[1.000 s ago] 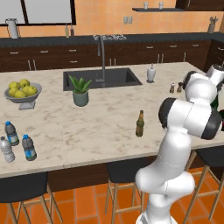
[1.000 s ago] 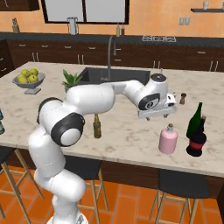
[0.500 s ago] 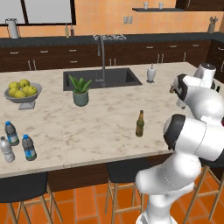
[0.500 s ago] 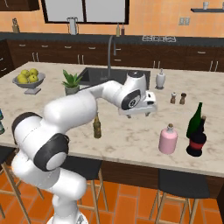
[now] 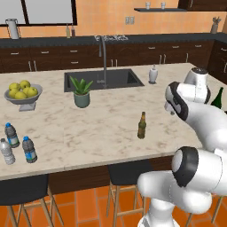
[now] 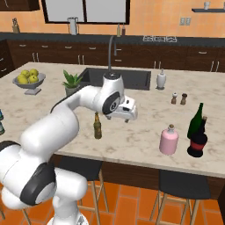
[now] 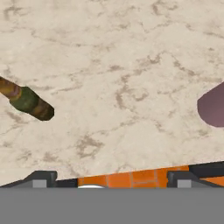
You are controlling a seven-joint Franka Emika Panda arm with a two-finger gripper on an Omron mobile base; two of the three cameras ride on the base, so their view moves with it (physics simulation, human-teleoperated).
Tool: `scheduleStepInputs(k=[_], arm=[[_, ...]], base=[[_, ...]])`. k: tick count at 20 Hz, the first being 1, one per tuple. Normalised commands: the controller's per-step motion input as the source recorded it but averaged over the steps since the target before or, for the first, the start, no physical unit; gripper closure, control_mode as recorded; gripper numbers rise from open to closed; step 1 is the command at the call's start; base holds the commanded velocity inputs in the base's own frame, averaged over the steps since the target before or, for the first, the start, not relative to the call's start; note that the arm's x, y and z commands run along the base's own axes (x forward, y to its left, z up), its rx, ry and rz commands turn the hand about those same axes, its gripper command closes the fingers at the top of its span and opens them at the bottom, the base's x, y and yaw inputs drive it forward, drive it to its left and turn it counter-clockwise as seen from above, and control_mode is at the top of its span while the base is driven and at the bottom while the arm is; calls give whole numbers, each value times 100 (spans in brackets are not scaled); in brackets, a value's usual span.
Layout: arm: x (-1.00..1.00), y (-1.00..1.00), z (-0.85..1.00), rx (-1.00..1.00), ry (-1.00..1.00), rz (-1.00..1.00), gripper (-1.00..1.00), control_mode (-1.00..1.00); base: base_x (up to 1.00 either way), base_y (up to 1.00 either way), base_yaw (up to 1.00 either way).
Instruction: Move the plastic bottles in the middle to the plastics group, and the glass bottles in the middle to the glass group.
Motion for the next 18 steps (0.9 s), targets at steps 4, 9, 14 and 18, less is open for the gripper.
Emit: scheduleStepInputs(k=[4, 9, 14, 18], arm=[[-24, 78, 0, 18, 5, -22, -100, -100], [11, 80, 11, 0, -5, -4, -100, -100], [34, 53, 13, 0, 1, 0, -100, -100], [59, 15, -5, 0, 2, 0, -100, -100]], base=[[0, 0, 0], [0, 0, 0], [0, 0, 0], [0, 0, 0]])
